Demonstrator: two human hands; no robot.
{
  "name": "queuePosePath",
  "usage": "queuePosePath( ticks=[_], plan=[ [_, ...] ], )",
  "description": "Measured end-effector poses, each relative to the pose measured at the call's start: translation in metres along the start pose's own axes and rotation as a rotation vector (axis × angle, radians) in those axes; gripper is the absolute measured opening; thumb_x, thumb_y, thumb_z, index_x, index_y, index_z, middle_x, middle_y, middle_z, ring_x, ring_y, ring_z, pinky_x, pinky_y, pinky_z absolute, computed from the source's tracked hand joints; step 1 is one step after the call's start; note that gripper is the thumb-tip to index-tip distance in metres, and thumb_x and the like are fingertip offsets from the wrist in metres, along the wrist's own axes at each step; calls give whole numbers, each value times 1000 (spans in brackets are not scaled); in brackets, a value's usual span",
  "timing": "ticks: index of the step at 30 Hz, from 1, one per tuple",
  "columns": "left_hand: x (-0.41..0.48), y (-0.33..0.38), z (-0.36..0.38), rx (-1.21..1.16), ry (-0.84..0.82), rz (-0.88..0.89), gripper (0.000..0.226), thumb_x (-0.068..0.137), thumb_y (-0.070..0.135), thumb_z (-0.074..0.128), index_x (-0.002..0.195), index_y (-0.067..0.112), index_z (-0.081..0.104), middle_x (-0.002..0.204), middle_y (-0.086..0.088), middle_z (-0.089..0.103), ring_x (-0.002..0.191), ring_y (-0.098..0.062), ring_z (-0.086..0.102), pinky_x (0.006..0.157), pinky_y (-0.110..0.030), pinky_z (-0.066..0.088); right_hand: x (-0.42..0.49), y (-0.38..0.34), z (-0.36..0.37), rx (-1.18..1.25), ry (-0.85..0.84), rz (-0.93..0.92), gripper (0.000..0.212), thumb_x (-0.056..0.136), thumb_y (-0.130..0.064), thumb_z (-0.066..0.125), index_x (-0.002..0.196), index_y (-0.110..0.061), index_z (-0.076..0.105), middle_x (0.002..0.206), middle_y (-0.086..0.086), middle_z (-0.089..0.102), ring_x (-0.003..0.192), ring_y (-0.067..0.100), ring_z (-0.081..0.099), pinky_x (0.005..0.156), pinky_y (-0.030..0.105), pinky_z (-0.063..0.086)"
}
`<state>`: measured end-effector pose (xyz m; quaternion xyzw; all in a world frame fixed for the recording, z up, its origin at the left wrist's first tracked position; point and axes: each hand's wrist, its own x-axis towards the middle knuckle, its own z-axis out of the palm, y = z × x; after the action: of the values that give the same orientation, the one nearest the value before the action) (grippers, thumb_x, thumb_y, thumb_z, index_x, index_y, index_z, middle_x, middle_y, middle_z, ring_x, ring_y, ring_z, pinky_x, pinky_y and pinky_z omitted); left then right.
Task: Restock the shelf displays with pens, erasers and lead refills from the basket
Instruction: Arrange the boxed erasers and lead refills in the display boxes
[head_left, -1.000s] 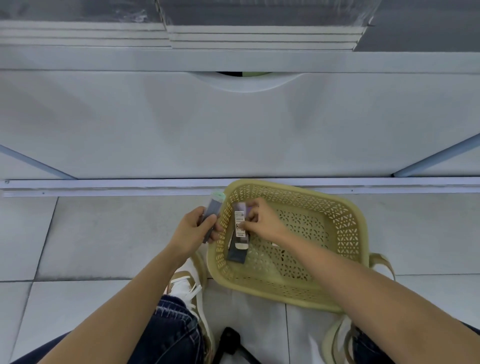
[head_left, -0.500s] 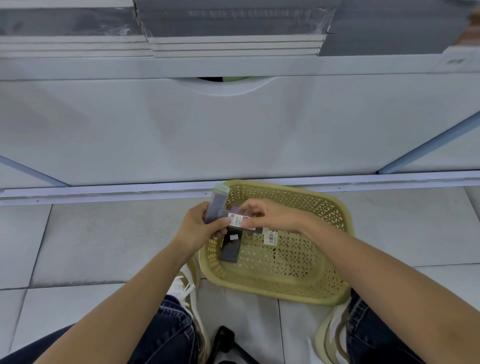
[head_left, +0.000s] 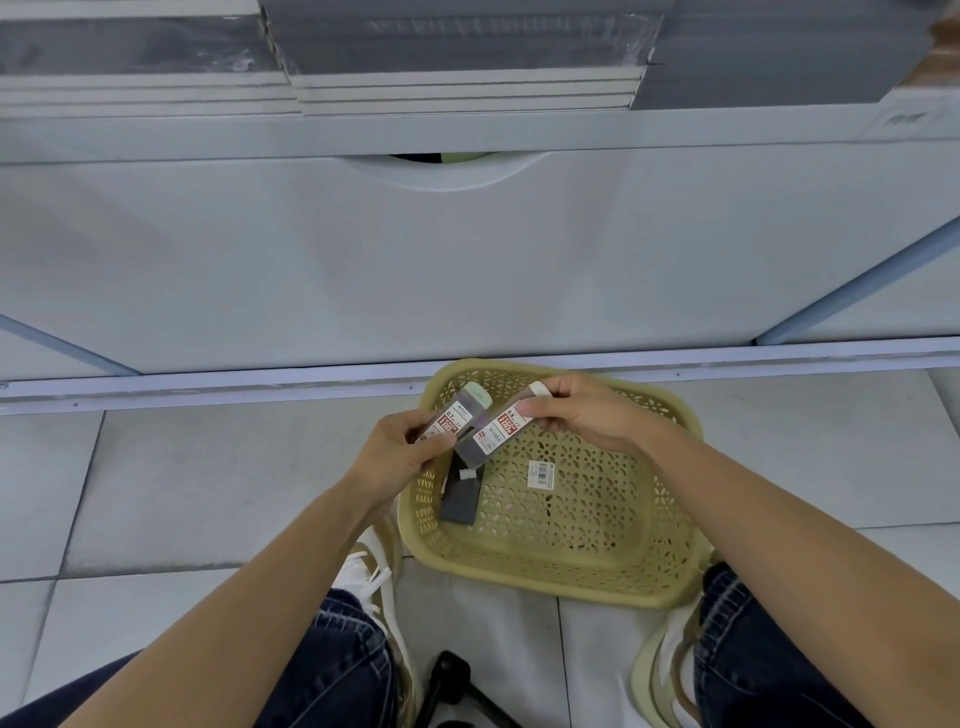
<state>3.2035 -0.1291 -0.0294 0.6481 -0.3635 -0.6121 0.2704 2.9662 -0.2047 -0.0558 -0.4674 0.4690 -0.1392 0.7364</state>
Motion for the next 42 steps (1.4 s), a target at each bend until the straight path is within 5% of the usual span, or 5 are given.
queuePosePath(
  ticks=[13,20,34,37,42],
  plan=[
    [2,-3,-8,-91,-6,34,22,93,14,61,113,5,63,88,-10,75,69,-18,70,64,-26,59,26,-10,52,32,199,-100,31,89,-22,68,115,-13,54,97,8,72,77,18,68,67,25,55],
    [7,-28,-25,-165,90,-43,20,98,14,54,114,4,59,87,-9,71,70,-14,65,67,-27,56,39,55,72,-603,307,134,75,84,-35,72,146,-20,33,145,11,33,130,30,43,108,37,36],
    [11,-36,-25,-185,50,2,13,97,16,55,109,12,60,78,0,73,68,-8,66,62,-19,54,35,73,77,-222,408,93,36,86,-4,65,111,-20,44,114,7,62,89,19,62,78,35,55],
    [11,-36,-24,-183,62,-2,14,98,16,55,110,12,60,77,1,72,69,-10,65,63,-21,54,30,66,58,-240,501,119,11,95,-15,50,100,-20,58,97,1,63,83,17,61,67,32,52],
    [11,-36,-23,-178,75,2,14,98,16,55,110,10,60,76,0,70,70,-13,63,67,-26,53,40,62,73,-457,437,98,47,80,-58,65,109,-23,58,98,-11,59,90,12,59,72,30,48]
  ],
)
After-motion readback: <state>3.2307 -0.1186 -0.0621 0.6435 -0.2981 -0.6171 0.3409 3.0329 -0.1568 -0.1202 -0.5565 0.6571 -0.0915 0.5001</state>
